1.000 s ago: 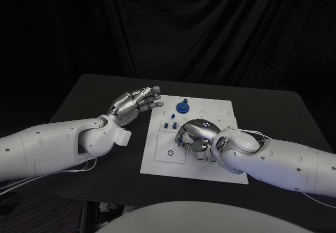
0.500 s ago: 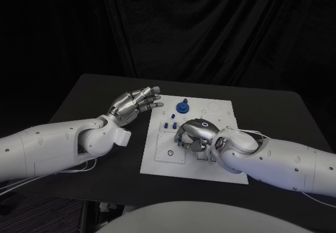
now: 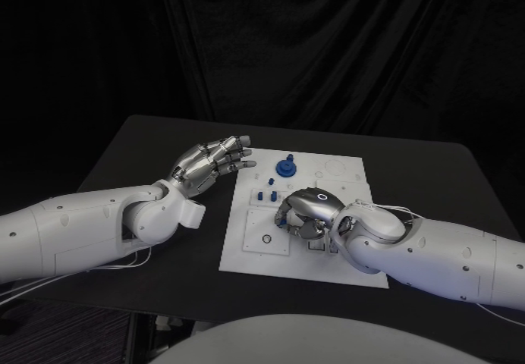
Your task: Assemble the parts on the task board
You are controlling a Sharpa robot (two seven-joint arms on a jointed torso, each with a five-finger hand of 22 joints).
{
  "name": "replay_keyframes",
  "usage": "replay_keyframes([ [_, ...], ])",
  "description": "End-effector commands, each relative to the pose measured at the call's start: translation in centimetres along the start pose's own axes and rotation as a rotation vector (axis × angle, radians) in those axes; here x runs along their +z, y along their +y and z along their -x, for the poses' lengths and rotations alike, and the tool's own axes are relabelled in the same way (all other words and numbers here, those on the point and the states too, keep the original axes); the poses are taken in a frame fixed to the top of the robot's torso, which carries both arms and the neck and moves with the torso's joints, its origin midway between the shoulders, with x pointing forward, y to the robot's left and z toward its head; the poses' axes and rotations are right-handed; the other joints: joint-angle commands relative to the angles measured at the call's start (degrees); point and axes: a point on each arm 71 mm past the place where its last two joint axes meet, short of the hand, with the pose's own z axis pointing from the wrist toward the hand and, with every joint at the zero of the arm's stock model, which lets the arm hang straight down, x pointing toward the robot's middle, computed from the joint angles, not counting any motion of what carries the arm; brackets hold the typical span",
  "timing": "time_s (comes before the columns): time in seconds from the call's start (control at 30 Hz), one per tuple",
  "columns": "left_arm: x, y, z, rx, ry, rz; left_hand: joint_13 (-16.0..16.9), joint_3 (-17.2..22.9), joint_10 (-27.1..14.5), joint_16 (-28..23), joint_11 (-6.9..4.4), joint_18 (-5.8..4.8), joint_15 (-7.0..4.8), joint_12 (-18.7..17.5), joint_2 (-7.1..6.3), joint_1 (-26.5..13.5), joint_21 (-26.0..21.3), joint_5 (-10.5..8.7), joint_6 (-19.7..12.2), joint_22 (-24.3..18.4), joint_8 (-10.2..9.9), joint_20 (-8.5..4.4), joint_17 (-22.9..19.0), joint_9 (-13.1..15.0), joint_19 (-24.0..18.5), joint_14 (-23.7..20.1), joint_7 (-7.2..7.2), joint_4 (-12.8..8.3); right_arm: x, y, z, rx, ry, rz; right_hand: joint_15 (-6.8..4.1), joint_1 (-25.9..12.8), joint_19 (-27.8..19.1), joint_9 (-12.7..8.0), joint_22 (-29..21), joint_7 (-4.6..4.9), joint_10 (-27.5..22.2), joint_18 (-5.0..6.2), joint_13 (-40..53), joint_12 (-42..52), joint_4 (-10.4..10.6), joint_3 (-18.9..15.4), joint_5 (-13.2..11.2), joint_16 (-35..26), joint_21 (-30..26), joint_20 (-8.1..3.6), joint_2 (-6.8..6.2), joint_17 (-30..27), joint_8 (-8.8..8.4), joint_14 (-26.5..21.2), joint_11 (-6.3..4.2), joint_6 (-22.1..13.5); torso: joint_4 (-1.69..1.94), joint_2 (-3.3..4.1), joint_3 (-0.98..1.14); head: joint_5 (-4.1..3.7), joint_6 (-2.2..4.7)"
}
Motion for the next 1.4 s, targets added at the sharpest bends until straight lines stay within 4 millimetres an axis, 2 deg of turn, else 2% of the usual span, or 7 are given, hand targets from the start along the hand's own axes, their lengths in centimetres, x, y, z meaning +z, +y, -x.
replay_keyframes([
  [0.03, 0.0, -0.3, -0.1, -0.012, 0.012, -0.052, 0.08, 0.31, -0.09, 0.29, 0.48, -0.78, 0.32, 0.21, 0.69, 0.01, 0.23, 0.19, 0.08, -0.08, 0.18, 0.05, 0.07, 0.06, 0.5, 0.23, 1.79, -0.08, -0.1, -0.1, -0.3, -0.005, 0.022, -0.024, -0.03, 0.65, -0.28, 0.0, 8.87, -0.04, 2.69, 0.7, 0.06, 0.21, -0.37, -0.09, -0.21, -0.18, -0.15, -0.02, -0.03, -0.01, -0.18, 0.54, -2.27, -0.35, -0.04, -0.03, 0.02, 0.12, 0.0],
  [0.4, -0.1, -0.2, -0.1, -0.012, 0.011, -0.045, 0.07, 0.38, -0.11, 0.29, 0.53, -0.79, 0.32, 0.19, 0.69, -0.02, 0.23, 0.17, 0.04, -0.08, 0.17, 0.05, 0.07, 0.05, 0.5, 0.21, 1.83, -0.04, -0.2, 0.1, -0.4, -0.002, 0.02, -0.022, -0.02, 0.6, -0.3, 0.02, 8.86, -0.04, 2.82, 0.7, 0.11, 0.28, -0.38, -0.13, -0.27, -0.17, -0.16, -0.01, -0.05, 0.01, -0.15, 0.54, -2.28, -0.23, -0.01, 0.04, 0.11, 0.04, 0.0],
  [0.83, -0.2, -0.1, 0.0, -0.011, 0.007, -0.038, 0.07, 0.73, -0.17, 0.38, 0.7, -0.82, 0.33, 0.22, 0.8, -0.19, 0.22, 0.13, -0.06, -0.11, 0.16, 0.03, 0.07, 0.04, 0.52, 0.18, 1.95, 0.23, -0.6, -0.2, 0.0, -0.001, -0.008, -0.03, -0.07, -0.27, -0.31, 0.19, 8.86, -0.15, 3.09, 0.7, 0.26, 0.35, 0.17, -0.42, -0.57, -0.07, -0.1, 0.03, 0.34, 0.19, 0.04, 0.62, -2.43, 0.47, 0.01, 0.02, 0.01, -0.04, 0.0],
  [1.03, -0.2, 0.0, -0.1, -0.011, 0.007, -0.035, 0.08, 1.04, -0.18, 0.45, 0.77, -0.84, 0.36, 0.26, 0.86, -0.31, 0.22, 0.13, -0.06, -0.12, 0.17, 0.03, 0.08, 0.04, 0.55, 0.18, 1.99, 0.48, -0.6, -0.2, 1.1, -0.015, -0.012, -0.033, -0.22, -1.5, -0.17, 0.4, 8.91, -0.37, 3.21, 0.66, 0.34, 0.24, 1.16, -0.78, -0.61, 0.1, 0.16, -0.04, 1.0, 0.44, 0.19, 0.78, -2.66, 1.05, 0.04, 0.0, 0.0, -0.13, 0.0],
  [1.13, -0.1, 0.0, -0.1, -0.011, 0.007, -0.033, 0.09, 1.31, -0.17, 0.53, 0.82, -0.84, 0.36, 0.32, 0.86, -0.42, 0.22, 0.12, -0.04, -0.13, 0.19, 0.03, 0.09, 0.05, 0.57, 0.19, 2.03, 0.7, -0.5, -0.2, 1.6, -0.023, -0.009, -0.032, -0.35, -2.53, -0.07, 0.62, 8.94, -0.61, 3.32, 0.63, 0.42, 0.19, 2.07, -0.97, -0.01, 0.18, 0.3, -0.12, 1.69, 0.57, 0.33, 0.86, -2.84, 1.44, -0.02, -0.04, -0.01, -0.07, 0.0],
  [1.3, -0.1, 0.1, -0.1, -0.011, 0.007, -0.031, 0.09, 1.58, -0.15, 0.58, 0.88, -0.85, 0.36, 0.4, 0.85, -0.54, 0.22, 0.1, -0.07, -0.14, 0.2, 0.03, 0.09, 0.05, 0.6, 0.18, 2.05, 0.96, -0.3, -0.1, 2.0, -0.03, -0.005, -0.028, -0.44, -3.45, 0.06, 0.44, 9.01, -0.7, 3.2, 0.56, 0.58, 0.03, 2.86, -0.31, 3.68, 0.17, 0.52, -0.26, 2.41, 0.57, -0.26, 0.88, -2.88, 0.91, -0.01, -0.03, -0.02, 0.06, 0.0],
  [1.4, -0.1, 0.1, -0.1, -0.012, 0.008, -0.03, 0.1, 1.71, -0.14, 0.61, 0.89, -0.86, 0.36, 0.42, 0.85, -0.6, 0.22, 0.08, -0.11, -0.14, 0.2, 0.02, 0.09, 0.05, 0.61, 0.18, 2.06, 1.09, -0.1, -0.1, 2.0, -0.033, 0.005, -0.027, -0.46, -3.67, 0.15, 0.46, 9.07, -0.8, 3.23, 0.51, 0.68, 0.07, 3.05, 0.0, 4.48, 0.15, 0.71, -0.28, 2.7, 0.52, -0.17, 0.88, -2.91, 1.28, 0.01, -0.01, -0.01, 0.13, 0.0],
])
